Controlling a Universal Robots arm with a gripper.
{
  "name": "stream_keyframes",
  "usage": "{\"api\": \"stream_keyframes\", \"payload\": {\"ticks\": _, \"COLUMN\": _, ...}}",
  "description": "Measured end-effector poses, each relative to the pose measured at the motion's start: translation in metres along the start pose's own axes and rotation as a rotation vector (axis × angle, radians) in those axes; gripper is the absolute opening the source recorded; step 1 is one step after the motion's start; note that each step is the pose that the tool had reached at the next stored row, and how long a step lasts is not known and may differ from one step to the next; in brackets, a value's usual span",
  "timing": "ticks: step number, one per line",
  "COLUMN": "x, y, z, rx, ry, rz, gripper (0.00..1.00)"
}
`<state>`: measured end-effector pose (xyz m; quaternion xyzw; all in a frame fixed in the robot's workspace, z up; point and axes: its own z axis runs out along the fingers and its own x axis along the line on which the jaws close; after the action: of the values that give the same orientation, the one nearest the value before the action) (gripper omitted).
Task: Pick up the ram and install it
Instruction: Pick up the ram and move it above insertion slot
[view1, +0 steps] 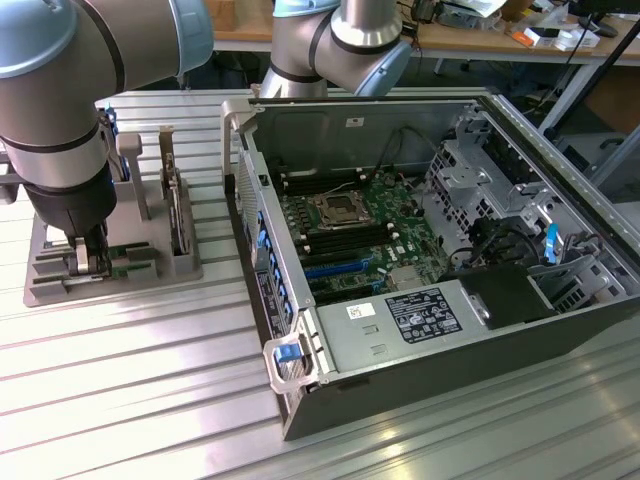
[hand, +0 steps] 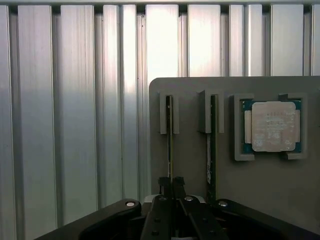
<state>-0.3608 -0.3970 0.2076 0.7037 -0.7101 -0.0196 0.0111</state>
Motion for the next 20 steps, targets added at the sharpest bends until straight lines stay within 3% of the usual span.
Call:
{"api": "stream_keyframes", "payload": {"ticks": 13, "x": 0.000, "y": 0.0008, "z": -0.0170, "rx": 0.0000, "ry": -0.0016, "rz": 0.000, "gripper": 0.12}}
{"api": "stream_keyframes", "payload": {"ticks": 20, "x": 0.000, "y": 0.0013, "z": -0.0298, "rx": 0.0000, "ry": -0.0052, "rz": 0.000, "gripper": 0.12}}
